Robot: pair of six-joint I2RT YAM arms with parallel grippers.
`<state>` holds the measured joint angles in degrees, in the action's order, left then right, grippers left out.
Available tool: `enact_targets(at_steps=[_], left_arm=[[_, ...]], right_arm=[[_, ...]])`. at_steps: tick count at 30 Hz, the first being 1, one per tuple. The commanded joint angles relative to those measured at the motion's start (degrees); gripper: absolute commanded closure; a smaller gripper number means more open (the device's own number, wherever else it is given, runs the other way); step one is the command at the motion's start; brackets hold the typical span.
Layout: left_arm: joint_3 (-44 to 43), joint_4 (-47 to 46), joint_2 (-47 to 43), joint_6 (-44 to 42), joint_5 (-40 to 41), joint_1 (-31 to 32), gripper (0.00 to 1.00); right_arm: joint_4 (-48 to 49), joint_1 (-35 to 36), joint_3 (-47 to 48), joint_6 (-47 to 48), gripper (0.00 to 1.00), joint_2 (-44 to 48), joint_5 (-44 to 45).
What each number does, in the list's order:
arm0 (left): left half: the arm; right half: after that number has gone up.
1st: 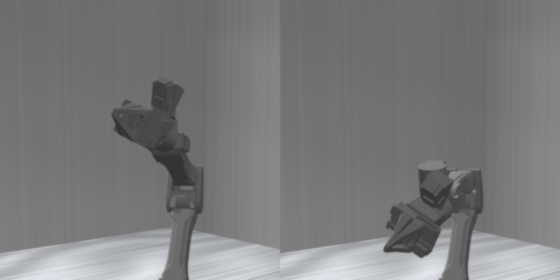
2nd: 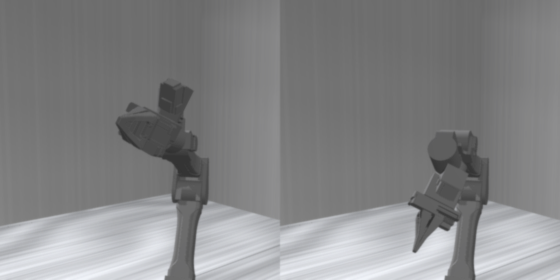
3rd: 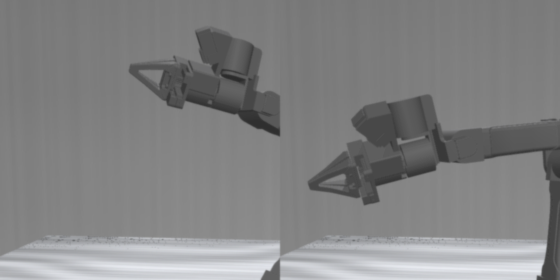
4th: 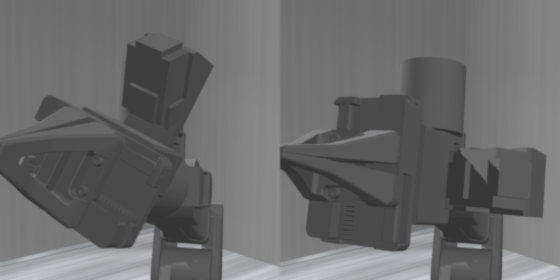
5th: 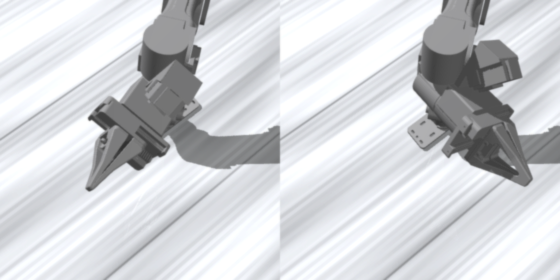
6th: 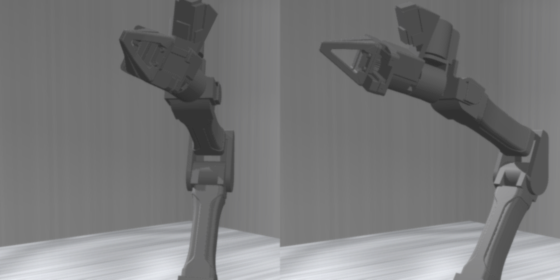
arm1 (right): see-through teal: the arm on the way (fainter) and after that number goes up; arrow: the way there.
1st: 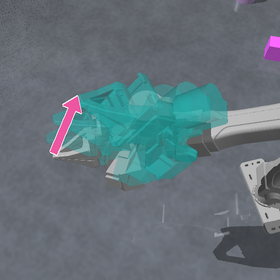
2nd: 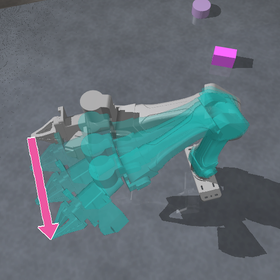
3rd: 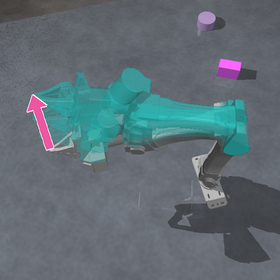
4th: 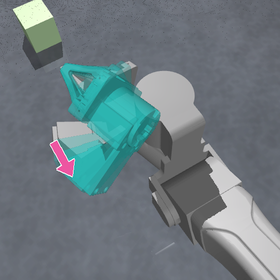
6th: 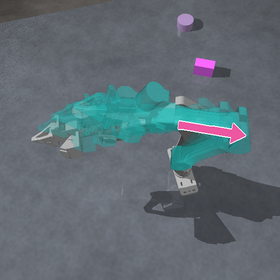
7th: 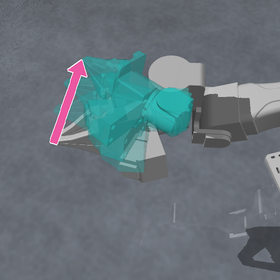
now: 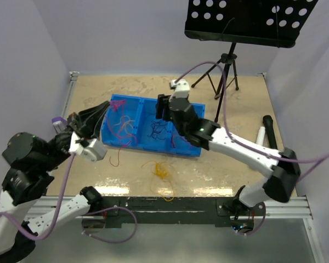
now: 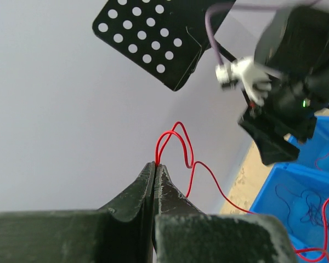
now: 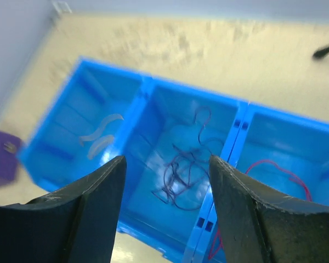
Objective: Untangle the cables
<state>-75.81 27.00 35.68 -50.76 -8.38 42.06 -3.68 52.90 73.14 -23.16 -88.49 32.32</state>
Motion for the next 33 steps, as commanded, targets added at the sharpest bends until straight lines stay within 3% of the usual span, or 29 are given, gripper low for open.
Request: enact_targets(at_steps=[1, 5, 7, 10, 13, 19, 26, 30, 33], left_arm=[[2.9, -13.0, 6.5, 4.5, -2.2, -0.1, 1.0], [3.9, -20.4, 13.6, 8.7, -6.9, -0.1, 1.0], [4.1, -24.6, 17.2, 10.6, -9.3, -0.1, 0.92], [7.8, -38.1, 21.1, 15.5, -10.5, -0.1, 0.85], [8.2, -44.9, 25.5, 16.8, -13.7, 0.2, 0.86], [-1.1, -43.2, 37.9, 20.4, -15.8, 0.2, 0.91], [-3.0, -44.5, 47.3, 19.7, -16.3, 0.3, 0.94], [-1.3, -37.5, 48.3, 15.6, -16.4, 0.2, 0.87], [3.2, -30.3, 45.7, 11.1, -18.4, 0.2, 0.75]], right_arm=[[0.4, -0.4, 0.1, -3.3, 0.35, 16.5, 5.1], [-3.1, -0.4, -2.7, -5.7, 0.36, 29.0, 10.4], [-6.5, -0.3, -3.2, -7.2, 0.37, 32.6, 13.1], [-9.5, -0.4, -4.2, -8.1, 0.38, 37.3, 14.6], [-13.2, -0.4, -4.6, -9.9, 0.38, 40.3, 16.0], [-14.8, -0.4, -7.0, -10.9, 0.39, 44.4, 17.2], [-14.6, -0.4, -9.1, -10.7, 0.38, 45.1, 18.4], [-13.9, -0.3, -9.5, -8.2, 0.37, 44.8, 16.8], [-14.9, -0.4, -10.6, -7.3, 0.36, 43.0, 13.9]])
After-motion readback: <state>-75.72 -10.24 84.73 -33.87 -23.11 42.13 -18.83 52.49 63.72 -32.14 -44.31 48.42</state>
